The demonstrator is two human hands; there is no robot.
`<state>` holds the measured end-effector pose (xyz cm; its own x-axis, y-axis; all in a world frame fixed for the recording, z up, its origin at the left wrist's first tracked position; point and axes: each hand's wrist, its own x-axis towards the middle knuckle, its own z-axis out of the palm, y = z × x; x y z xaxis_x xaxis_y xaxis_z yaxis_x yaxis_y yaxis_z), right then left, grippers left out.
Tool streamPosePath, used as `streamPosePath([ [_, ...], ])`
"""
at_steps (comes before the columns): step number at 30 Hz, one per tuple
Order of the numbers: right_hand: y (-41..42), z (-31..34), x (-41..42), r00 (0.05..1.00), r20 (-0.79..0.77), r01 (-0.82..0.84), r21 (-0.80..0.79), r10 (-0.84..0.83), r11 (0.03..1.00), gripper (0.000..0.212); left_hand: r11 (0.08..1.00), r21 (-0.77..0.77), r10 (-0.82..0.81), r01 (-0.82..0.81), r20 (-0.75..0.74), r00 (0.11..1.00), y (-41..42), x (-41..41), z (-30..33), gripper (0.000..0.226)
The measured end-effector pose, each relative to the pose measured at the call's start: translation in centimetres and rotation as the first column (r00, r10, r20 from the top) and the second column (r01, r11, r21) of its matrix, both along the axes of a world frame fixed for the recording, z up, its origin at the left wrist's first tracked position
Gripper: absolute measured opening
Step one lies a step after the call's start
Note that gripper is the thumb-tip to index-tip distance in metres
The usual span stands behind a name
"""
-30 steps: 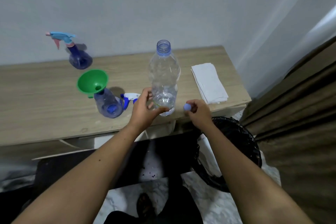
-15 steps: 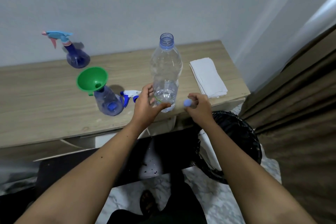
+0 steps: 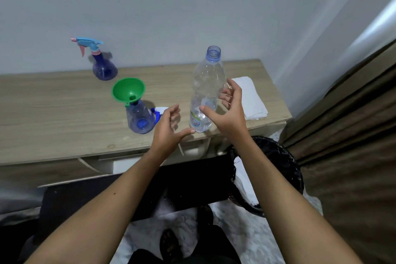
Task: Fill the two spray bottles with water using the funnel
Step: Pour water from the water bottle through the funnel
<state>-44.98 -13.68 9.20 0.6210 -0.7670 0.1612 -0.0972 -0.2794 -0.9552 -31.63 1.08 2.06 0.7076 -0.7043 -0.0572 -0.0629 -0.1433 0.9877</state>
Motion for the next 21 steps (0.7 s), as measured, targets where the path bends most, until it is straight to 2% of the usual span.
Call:
streamPosePath([
  [2,0.2,0.5,0.6,1.000,0.000,0.016,-0.013,-0.016,1.000,0.114,1.000,-0.001,0.025,-0.025,0.037,0.999,1.9,0.4,0.2,0.096],
  [4,0.5,0.8,1.2,0.999,0.001,0.034,-0.029,-0.034,0.999,0.117,0.998,-0.009,0.055,-0.055,0.068,0.996,3.9,1.0,0.1,0.086],
  [7,0.8,1.0,2.3,0.999,0.007,0.052,-0.061,-0.051,0.997,0.116,0.990,0.019,0.134,-0.137,0.113,0.985,7.2,2.1,-0.4,0.070],
  [11,1.2,0.9,3.2,0.999,0.003,0.048,-0.099,-0.048,0.994,0.107,0.940,0.031,0.335,-0.341,0.111,0.936,10.3,3.9,-0.9,0.060],
  [13,1.3,0.7,3.5,0.999,0.006,0.042,-0.103,-0.042,0.994,0.104,0.904,0.035,0.418,-0.425,0.129,0.899,11.1,5.1,-0.8,0.061],
  [16,1.4,0.6,4.1,0.999,0.012,0.035,-0.107,-0.034,0.994,0.104,0.878,0.026,0.465,-0.478,0.188,0.865,11.5,7.1,-0.3,0.074],
  [21,1.5,0.7,4.1,1.000,0.024,0.015,-0.110,-0.012,0.994,0.105,0.931,-0.010,0.354,-0.364,0.260,0.898,10.4,9.7,0.6,0.085],
])
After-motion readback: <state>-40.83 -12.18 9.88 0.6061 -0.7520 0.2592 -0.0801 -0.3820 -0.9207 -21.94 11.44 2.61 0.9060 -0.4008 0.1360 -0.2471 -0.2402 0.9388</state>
